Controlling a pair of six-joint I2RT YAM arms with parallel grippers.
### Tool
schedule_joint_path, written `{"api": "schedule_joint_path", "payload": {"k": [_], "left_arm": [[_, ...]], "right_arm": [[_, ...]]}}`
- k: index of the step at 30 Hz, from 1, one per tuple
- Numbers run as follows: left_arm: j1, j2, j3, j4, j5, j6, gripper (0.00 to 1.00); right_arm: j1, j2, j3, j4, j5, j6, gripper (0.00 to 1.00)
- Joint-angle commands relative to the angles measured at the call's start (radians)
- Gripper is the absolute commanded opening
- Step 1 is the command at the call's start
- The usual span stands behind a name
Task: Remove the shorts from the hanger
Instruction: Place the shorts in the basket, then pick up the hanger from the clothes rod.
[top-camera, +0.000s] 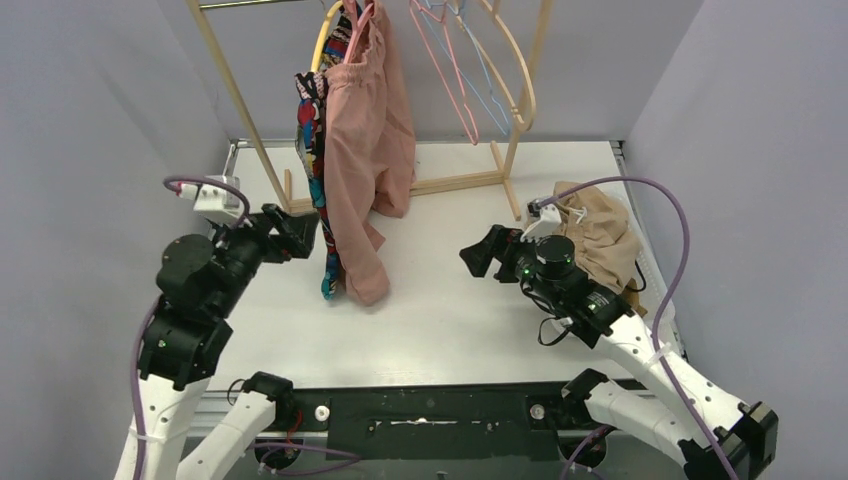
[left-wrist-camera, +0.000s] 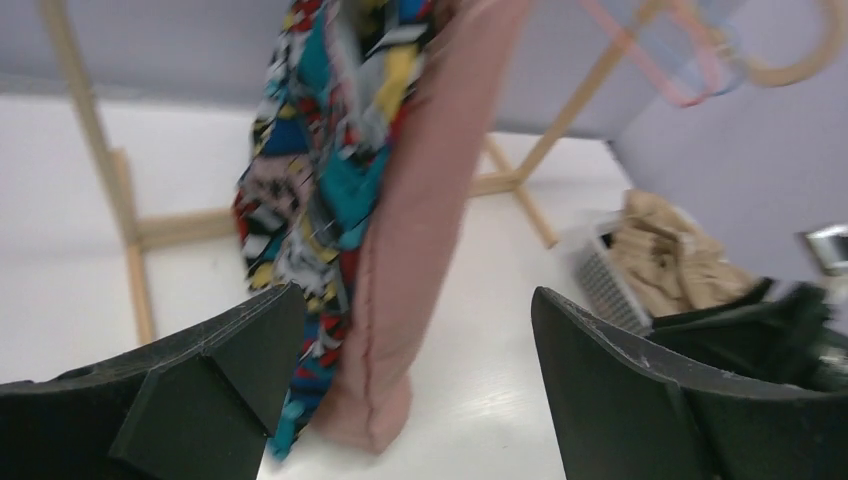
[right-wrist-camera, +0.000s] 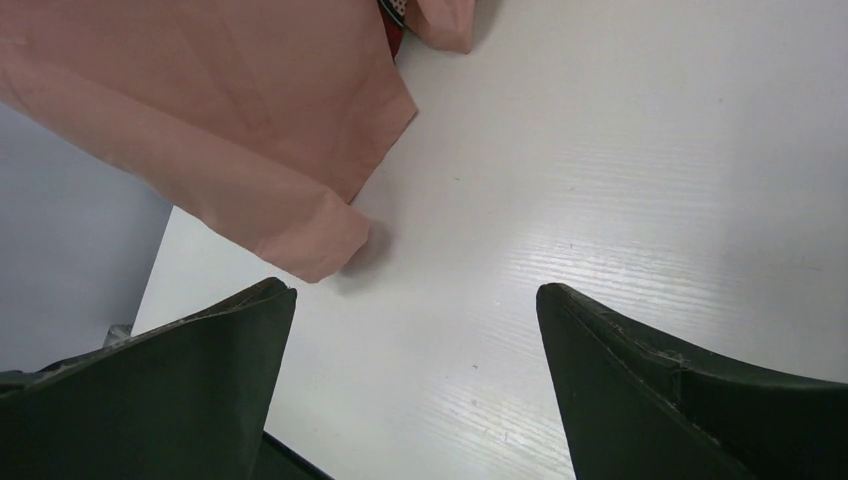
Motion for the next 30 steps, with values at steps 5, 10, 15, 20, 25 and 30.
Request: {"api": "schedule_joint_path", "payload": {"k": [5, 10, 15, 20, 25, 30], "left_arm": [[0.003, 0.235, 0.360, -0.010, 0.249, -0.051, 0.79], [0.004, 0.367, 0.508, 0.044, 0.319, -0.092, 0.74], [0.005, 0.475, 0.580, 0.064, 0.295, -0.100, 0.69], [0.005, 0.599, 0.699, 0.028, 0.316, -0.071, 0.63], [0.005, 0.641, 0.740, 0.020, 0.233, -0.050, 0.56], [0.005, 0.696, 0.791, -0.006, 0.175, 0.026, 0.47]], "right_arm": [[0.130, 0.093, 0.011, 0.097, 0.104, 0.101, 0.97], [0.168, 0.113, -0.001, 0.076, 0.119, 0.130, 0.97], [0.175, 0.112, 0.014, 0.044, 0.129, 0.129, 0.97], [0.177, 0.093, 0.021, -0.021, 0.176, 0.137, 0.97], [0.179, 0.076, 0.009, -0.052, 0.201, 0.149, 0.97], [0.180, 0.084, 0.005, -0.055, 0.203, 0.166, 0.97]]}}
